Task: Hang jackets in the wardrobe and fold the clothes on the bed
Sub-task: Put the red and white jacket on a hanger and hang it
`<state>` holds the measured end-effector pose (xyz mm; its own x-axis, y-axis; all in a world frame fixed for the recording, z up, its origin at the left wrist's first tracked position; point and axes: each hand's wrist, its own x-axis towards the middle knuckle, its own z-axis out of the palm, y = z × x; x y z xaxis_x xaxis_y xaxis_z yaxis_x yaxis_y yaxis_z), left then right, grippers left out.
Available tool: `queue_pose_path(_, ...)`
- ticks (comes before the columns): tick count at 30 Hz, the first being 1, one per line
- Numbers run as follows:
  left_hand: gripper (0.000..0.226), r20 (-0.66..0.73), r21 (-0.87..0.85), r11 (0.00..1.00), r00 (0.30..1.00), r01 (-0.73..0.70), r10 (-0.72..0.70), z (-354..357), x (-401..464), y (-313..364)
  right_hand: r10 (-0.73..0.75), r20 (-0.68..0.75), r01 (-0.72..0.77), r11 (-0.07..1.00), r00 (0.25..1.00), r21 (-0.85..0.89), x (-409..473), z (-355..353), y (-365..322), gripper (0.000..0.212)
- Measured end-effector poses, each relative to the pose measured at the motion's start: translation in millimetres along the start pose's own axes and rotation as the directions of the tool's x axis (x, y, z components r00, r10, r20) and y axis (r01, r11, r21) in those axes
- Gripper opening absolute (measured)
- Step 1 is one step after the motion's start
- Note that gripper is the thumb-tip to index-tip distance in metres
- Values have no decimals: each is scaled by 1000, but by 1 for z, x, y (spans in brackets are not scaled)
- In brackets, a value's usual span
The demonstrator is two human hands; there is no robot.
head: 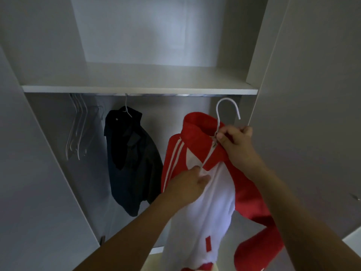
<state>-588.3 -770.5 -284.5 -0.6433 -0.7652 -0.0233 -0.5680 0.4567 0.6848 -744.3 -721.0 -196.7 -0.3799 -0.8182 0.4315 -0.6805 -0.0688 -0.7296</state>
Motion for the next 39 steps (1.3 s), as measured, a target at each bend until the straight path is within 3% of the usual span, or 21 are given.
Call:
queue_pose_path(2, 32, -120, 75, 994, 989, -83, 92, 4, -2, 4, -5, -37, 4, 1000, 999, -21, 3, -7, 2, 11)
queue_pose_path(4, 35, -147, 203, 969, 974, -139, 170, 3, -8, 0, 1, -69, -5, 998, 998, -58, 3, -12, 8, 11)
queue_pose_path(8, 31, 41, 158, 981, 994, -111, 106, -18, -11, -9, 32, 5, -32, 999, 999, -17, -7, -6, 20, 18)
queue_pose_path(9, 30, -47, 116, 986, 991, -119, 126, -29, -9, -13, 14, 25, -16, 998, 1000, 58, -7, -9, 18, 20)
queue_pose_path(10, 29, -227, 104, 986, 962, -129, 150, -40, -3, -23, 24, 36, -30, 986, 999, 165, -7, -15, 15, 19)
queue_pose_path(11, 38, -406, 140, 985, 902, -98, 148, -52, 4, -33, 72, 37, -80, 945, 997, 316, -7, -21, 11, 18)
queue_pose_path(12, 53, -486, 201, 979, 865, -30, 126, -61, 15, -43, 141, 48, -147, 877, 989, 458, -6, -25, 8, 18)
queue_pose_path(13, 59, -477, 261, 965, 870, 3, 127, -68, 27, -51, 201, 82, -212, 804, 976, 556, -5, -29, 6, 19)
queue_pose_path(14, 50, -421, 295, 955, 894, -24, 152, -72, 36, -55, 224, 123, -253, 778, 967, 574, -4, -30, 6, 23)
queue_pose_path(16, 30, -310, 230, 969, 937, -94, 164, -78, 43, -54, 211, 197, -284, 804, 957, 521, -2, -30, 5, 39)
queue_pose_path(18, 36, -190, 90, 992, 977, -85, 101, -83, 40, -59, 160, 278, -251, 909, 947, 332, -1, -28, 13, 37)
queue_pose_path(21, 47, -53, 36, 999, 999, 7, -5, -95, 32, -77, 142, 452, -157, 988, 881, -4, 7, -26, 37, 26)
queue_pose_path(23, 45, 122, -18, 992, 985, 124, -121, -106, 27, -83, 108, 520, -59, 992, 848, -108, 16, -16, 57, 16)
queue_pose_path(26, 28, 340, -40, 980, 925, 193, -168, -110, 18, -82, 126, 486, 27, 955, 865, -294, 30, 13, 71, 22)
queue_pose_path(29, 23, 300, -90, 978, 942, 187, -153, -99, 15, -72, 125, 451, 27, 948, 884, -316, 49, 49, 81, 19)
queue_pose_path(31, 37, 195, -198, 958, 966, 209, -170, -86, 19, -63, 145, 436, -45, 972, 888, -230, 66, 71, 92, 16)
queue_pose_path(34, 36, 35, -399, 891, 974, 217, -222, -61, 39, -67, 241, 312, -250, 968, 919, -12, 100, 99, 109, 24)
queue_pose_path(36, 34, 4, -508, 831, 966, 226, -260, -41, 59, -74, 403, 382, -482, 866, 831, 134, 122, 111, 107, 24)
queue_pose_path(38, 37, -10, -573, 782, 952, 245, -306, -23, 81, -78, 461, 455, -548, 834, 762, 71, 146, 127, 111, 20)
queue_pose_path(39, 36, -31, -589, 769, 944, 248, -328, -16, 93, -80, 451, 426, -471, 880, 785, -65, 160, 135, 116, 20)
